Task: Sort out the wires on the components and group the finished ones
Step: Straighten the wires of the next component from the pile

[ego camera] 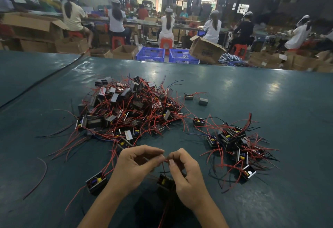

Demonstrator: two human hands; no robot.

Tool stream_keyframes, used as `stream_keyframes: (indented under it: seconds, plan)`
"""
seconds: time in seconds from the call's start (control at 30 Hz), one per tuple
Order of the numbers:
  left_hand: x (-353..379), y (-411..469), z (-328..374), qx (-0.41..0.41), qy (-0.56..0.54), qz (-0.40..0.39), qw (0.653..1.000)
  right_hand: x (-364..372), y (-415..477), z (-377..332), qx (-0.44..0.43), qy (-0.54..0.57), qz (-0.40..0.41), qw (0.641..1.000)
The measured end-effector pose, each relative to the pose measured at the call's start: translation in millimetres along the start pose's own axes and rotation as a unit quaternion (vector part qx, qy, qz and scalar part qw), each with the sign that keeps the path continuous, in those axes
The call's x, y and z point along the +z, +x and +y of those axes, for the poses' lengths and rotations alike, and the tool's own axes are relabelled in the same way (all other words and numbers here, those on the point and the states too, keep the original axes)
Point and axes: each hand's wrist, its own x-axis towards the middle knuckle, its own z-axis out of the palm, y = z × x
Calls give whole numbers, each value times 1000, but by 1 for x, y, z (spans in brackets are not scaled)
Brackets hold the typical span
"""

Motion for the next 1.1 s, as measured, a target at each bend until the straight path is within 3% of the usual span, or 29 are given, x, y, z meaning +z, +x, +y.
stream_keyframes:
  seconds: [0.33, 0.7, 0.93, 1.1]
  plan:
    - [0, 0, 2, -17, -23, 9, 1000, 1, 1, 0, -14, 1, 13, 1000]
    - [1, 0, 2, 4, 2, 32, 999, 4, 1, 0, -59, -147, 25, 987]
    - [-4, 1, -2, 112, 102, -1, 989, 3, 2, 0, -34, -95, 13, 995]
    - [-9, 3, -3, 109, 128, -48, 985, 1, 2, -2, -19, -48, -5, 999]
